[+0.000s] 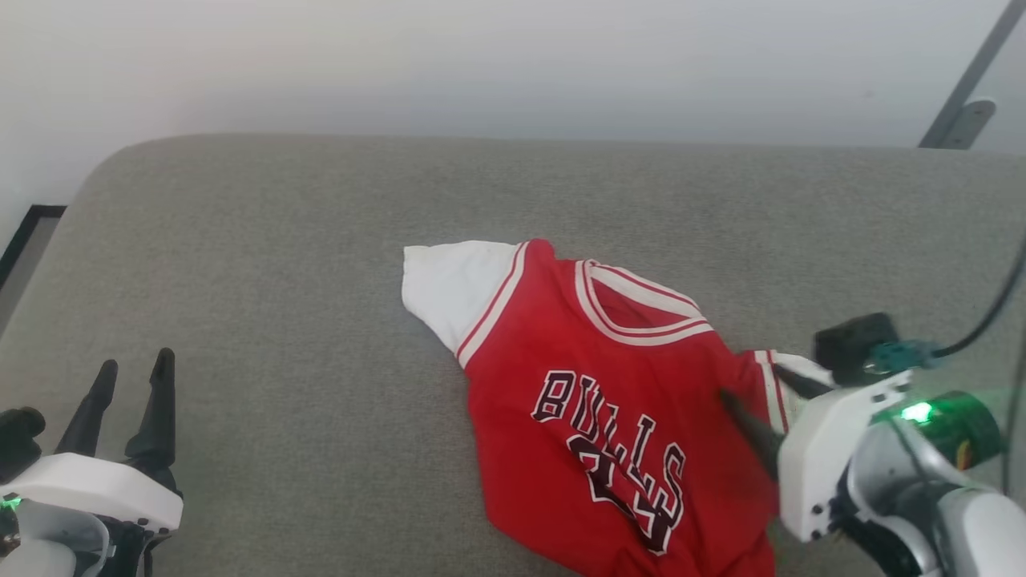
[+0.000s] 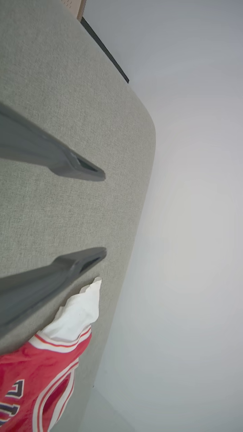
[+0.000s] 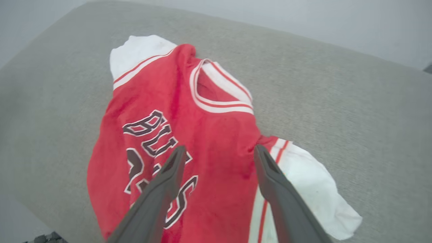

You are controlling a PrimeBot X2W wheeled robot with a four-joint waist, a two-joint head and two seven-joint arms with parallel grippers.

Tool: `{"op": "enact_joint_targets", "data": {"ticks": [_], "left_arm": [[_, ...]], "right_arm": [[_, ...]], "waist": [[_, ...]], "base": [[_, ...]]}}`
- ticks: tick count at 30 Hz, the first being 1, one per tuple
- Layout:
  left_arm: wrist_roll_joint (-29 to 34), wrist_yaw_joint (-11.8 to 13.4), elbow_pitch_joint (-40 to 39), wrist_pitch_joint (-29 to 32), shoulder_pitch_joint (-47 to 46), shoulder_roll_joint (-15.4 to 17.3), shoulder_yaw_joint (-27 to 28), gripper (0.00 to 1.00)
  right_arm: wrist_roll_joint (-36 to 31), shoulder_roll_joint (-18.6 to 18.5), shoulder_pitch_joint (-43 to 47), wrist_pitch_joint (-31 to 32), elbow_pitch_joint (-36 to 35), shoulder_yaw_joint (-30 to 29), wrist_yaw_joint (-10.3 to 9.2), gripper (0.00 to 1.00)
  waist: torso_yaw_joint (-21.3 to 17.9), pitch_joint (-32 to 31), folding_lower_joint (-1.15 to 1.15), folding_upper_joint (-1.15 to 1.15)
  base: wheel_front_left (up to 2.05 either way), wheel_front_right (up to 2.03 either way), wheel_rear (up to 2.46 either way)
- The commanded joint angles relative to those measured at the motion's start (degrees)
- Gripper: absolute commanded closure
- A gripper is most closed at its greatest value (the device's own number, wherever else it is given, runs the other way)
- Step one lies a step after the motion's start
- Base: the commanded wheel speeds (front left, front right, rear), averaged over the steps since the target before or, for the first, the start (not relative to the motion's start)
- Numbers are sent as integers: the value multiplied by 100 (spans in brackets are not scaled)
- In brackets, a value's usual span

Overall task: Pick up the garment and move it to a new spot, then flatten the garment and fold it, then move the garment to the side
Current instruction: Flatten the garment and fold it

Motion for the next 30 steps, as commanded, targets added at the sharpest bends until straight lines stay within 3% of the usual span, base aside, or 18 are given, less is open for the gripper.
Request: {"op": "enact_joint_targets", "data": {"ticks": [1,12,30], "left_arm": [[42,38,-37,-38,75,5,30,0],[49,18,-165,-39,130,-18,85,0],[95,-179,-83,-3,-340,-70,-99,0]], "right_arm": [[-76,21,2,-47,17,-101,-5,0],[-245,59,34,199,380,-1156,-4,0],[-677,266,-943,815,2304,-2110,-4,0]], "waist": [[-45,-7,0,0],[-220,84,0,0],[37,683,0,0]], "base": [[0,0,0],[0,0,0],[0,0,0]]}}
